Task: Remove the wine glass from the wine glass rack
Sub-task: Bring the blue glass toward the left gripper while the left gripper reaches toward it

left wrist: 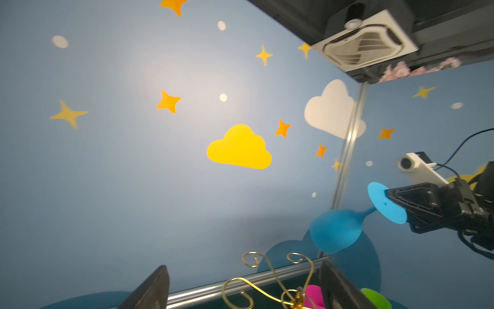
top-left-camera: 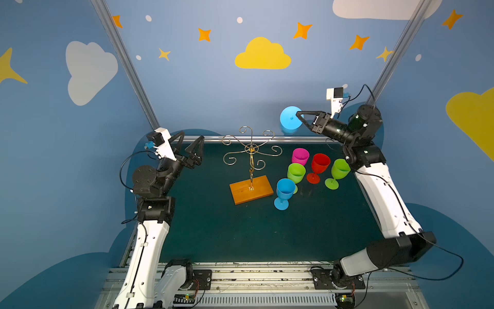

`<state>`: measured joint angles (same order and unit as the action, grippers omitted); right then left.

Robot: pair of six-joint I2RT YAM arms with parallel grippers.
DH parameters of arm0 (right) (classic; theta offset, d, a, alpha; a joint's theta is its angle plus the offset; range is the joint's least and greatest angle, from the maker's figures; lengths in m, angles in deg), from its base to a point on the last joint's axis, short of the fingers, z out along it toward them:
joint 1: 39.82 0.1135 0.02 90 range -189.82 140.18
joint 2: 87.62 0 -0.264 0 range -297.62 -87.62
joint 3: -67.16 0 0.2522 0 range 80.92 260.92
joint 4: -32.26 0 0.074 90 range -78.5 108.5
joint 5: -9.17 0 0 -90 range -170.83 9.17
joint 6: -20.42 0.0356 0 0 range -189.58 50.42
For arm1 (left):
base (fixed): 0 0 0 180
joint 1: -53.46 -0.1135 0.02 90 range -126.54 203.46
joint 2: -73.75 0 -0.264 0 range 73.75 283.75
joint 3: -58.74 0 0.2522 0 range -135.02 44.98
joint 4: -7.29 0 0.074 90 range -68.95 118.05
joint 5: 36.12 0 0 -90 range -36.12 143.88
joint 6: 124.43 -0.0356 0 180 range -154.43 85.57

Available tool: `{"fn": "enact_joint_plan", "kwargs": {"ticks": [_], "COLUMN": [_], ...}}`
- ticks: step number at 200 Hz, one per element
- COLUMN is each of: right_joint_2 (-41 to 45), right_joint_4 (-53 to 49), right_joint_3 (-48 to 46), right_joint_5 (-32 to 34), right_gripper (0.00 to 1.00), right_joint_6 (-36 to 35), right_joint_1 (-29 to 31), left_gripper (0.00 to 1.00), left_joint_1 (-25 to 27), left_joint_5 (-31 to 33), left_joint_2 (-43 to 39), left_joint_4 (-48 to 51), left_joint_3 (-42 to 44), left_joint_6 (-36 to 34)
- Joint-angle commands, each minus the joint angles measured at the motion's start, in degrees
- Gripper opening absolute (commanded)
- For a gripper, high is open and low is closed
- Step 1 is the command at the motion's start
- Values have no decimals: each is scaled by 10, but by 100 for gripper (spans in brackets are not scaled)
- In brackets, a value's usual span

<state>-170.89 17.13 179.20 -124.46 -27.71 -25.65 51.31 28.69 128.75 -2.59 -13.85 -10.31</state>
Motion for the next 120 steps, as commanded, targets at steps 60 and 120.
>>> {"fn": "enact_joint_plan", "kwargs": {"ticks": [60, 120], "right_joint_2": [127, 130], "right_joint_4": [-105, -122], "right_joint_3": [-65, -46], "right_joint_5": [35, 28], "right_gripper": [0, 0], "right_joint_6": [-173, -205], "right_joint_1": [65, 121], "left_gripper": [70, 68], "left_joint_1": [139, 225], "left_joint_5": [-315, -354], "left_joint_2": [137, 205], "left_joint_4": [-26, -38], "left_joint_3": [-172, -216], "left_joint_6": [129, 147]}}
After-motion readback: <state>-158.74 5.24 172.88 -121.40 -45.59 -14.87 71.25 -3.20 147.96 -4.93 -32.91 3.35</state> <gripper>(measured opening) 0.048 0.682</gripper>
